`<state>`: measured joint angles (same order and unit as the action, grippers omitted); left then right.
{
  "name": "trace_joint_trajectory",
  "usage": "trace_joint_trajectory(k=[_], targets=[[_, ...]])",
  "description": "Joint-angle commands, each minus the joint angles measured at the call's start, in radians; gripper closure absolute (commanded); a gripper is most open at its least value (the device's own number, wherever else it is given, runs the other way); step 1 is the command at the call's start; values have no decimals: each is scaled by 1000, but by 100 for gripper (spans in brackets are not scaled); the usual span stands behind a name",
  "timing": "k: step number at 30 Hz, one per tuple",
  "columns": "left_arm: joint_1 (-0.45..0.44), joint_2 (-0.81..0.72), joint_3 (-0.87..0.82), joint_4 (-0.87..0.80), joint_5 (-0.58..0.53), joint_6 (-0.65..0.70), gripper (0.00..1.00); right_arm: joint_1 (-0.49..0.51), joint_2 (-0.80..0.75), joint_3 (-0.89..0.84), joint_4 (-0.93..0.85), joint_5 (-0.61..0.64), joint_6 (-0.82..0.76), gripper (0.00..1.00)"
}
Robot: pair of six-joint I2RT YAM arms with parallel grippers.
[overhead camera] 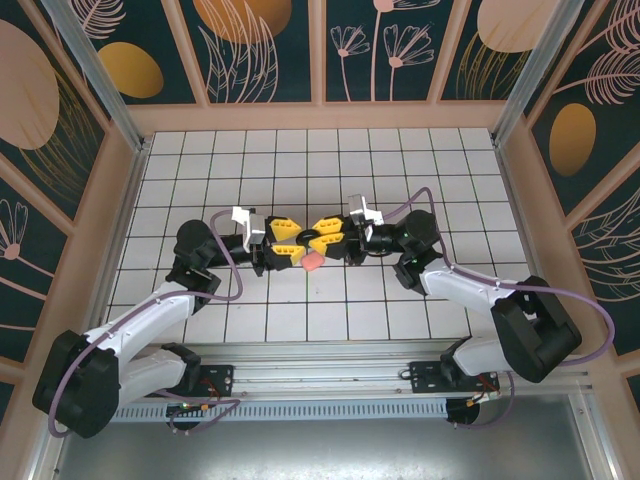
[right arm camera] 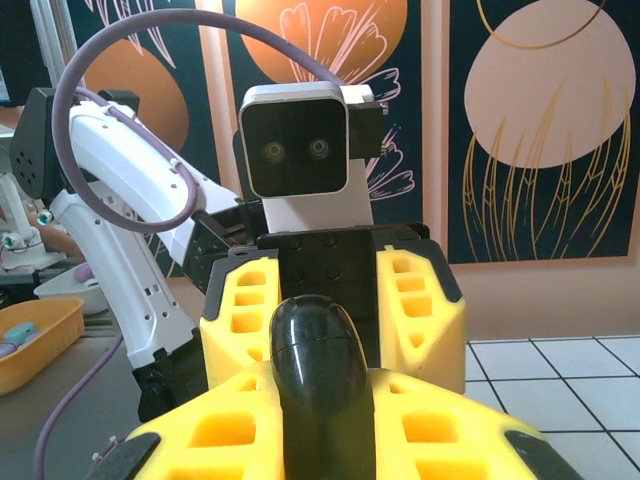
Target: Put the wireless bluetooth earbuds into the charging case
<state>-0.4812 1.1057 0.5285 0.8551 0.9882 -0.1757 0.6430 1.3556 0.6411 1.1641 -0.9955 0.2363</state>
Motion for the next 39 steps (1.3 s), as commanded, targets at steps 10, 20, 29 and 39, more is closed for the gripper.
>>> trace_joint_trajectory(k=[10,20,29,39], targets=[[-14,-11,67,-132,-12,81,79,8,-15,24,-21,6,-70,80],[-20,57,226,-628,-23,384,79,-89,-223,124,-827,46,-560,54],[-39,210,347,-842,7,504,80,-121,-204,380,-1467,58,-977,46],[-48,212,355,-837,39,496,80,-124,-40,531,-1655,-28,-1069,45]])
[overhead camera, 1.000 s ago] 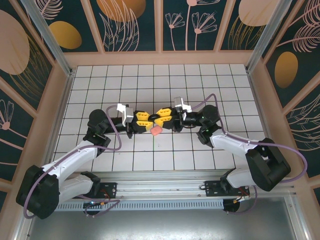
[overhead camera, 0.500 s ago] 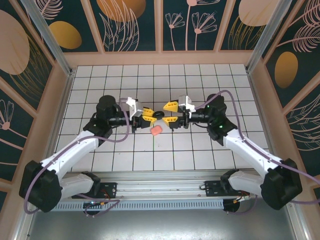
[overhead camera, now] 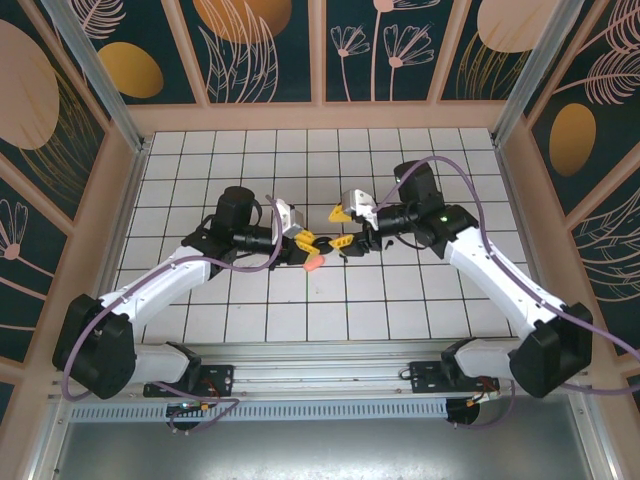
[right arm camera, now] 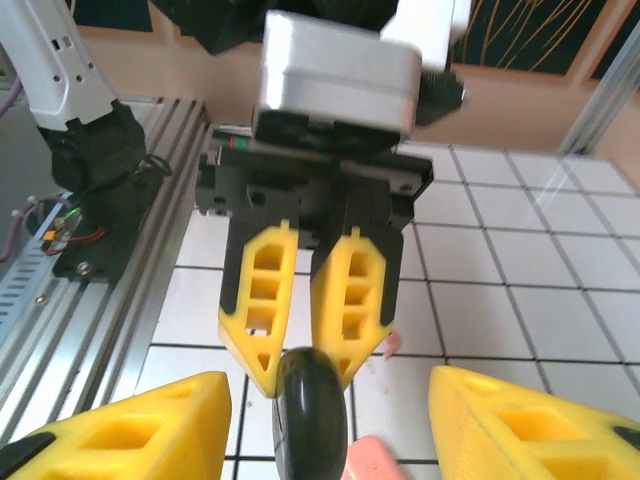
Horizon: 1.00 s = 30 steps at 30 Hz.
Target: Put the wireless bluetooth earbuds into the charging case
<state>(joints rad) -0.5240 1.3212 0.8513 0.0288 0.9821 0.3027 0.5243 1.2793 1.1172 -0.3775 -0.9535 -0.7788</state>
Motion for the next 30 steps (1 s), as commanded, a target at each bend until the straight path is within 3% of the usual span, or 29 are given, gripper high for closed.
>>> trace_joint_trajectory(k=[1,11,21,27,29,30], targets=[[-7,-5,31,-9,47,16,80,-6,52,64,-130,-86,-63,45],[-11,-9,37,-10,46,11,79,-5,153,139,-255,-156,-125,50],[-18,-23,50,-26,52,12,79,-1,205,154,-263,-165,-111,53],[-21,-29,50,-26,36,9,79,-1,224,186,-307,-190,-136,73],[-21,-27,49,-24,21,1,74,-4,218,190,-310,-192,-143,80],[-21,-28,51,-19,15,-9,66,-8,213,188,-310,-197,-149,82]])
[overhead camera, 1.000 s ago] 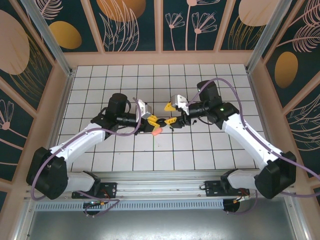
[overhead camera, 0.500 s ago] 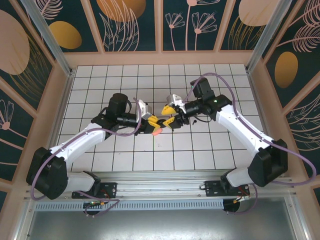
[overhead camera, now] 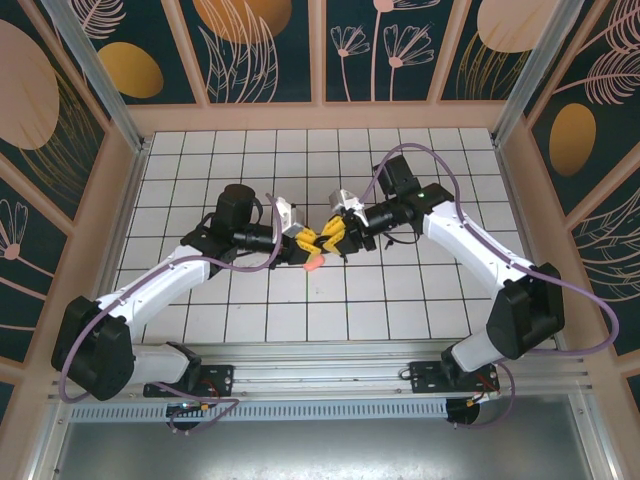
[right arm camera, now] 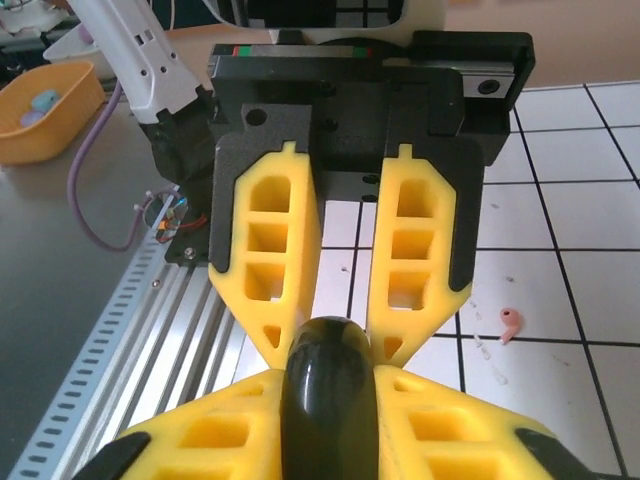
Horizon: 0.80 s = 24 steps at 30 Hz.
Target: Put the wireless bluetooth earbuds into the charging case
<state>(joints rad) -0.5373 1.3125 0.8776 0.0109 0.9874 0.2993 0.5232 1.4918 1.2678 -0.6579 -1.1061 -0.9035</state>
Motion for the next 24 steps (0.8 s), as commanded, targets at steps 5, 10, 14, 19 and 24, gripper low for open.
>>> trace_joint_trajectory(k=[5,10,14,19,24], targets=[[-7,-40,-12,102,25,-66,49,-87,-72,-52,100,-195,15,87],[-6,-76,-81,224,-15,-98,44,-123,-189,-281,455,-326,182,92],[0,-72,-130,320,-51,-153,43,-124,-224,-365,655,-180,421,94],[8,-59,-166,456,-21,-235,42,-121,-279,-467,883,-60,654,93],[10,-54,-214,662,-12,-351,39,-123,-327,-637,1288,-28,889,94]])
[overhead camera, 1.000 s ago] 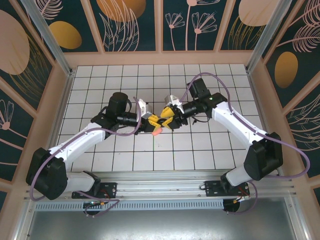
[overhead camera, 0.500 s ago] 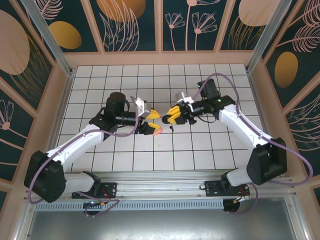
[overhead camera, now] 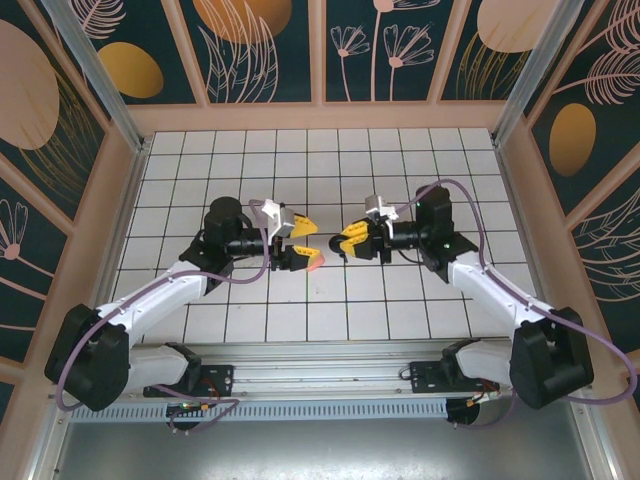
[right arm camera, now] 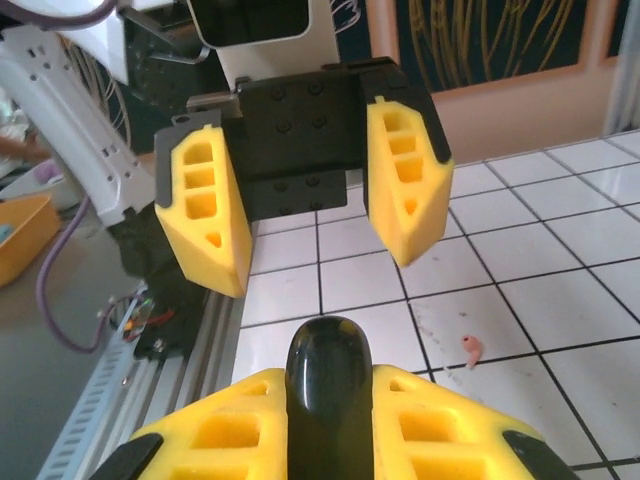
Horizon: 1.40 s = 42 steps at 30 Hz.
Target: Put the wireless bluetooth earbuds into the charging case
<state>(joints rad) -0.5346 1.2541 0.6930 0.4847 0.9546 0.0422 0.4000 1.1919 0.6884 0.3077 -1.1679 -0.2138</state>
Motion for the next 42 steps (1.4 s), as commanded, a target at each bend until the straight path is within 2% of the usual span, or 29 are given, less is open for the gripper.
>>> trace_joint_trajectory(k=[1,5,9,11,17,22,27,33,35,42], targets=[[7,1,-39,226,24,-114,39,3,-28,-80,387,25,227,93],[4,4,-31,261,68,-130,38,43,-14,-122,534,25,271,93],[-10,11,8,155,93,-55,37,78,16,-129,614,28,289,93],[-11,11,10,153,99,-51,37,82,29,-121,635,23,301,93],[-18,21,15,143,111,-43,37,110,44,-62,575,-19,242,91],[-21,34,39,54,116,18,39,117,62,-24,564,-6,238,91],[-22,42,47,43,130,27,45,117,82,3,554,-13,232,91],[-21,28,36,75,130,13,43,119,100,13,545,-30,229,91],[-22,24,33,84,131,8,45,120,101,13,545,-31,229,91],[-22,26,38,88,130,-2,65,121,101,13,537,-32,226,91]])
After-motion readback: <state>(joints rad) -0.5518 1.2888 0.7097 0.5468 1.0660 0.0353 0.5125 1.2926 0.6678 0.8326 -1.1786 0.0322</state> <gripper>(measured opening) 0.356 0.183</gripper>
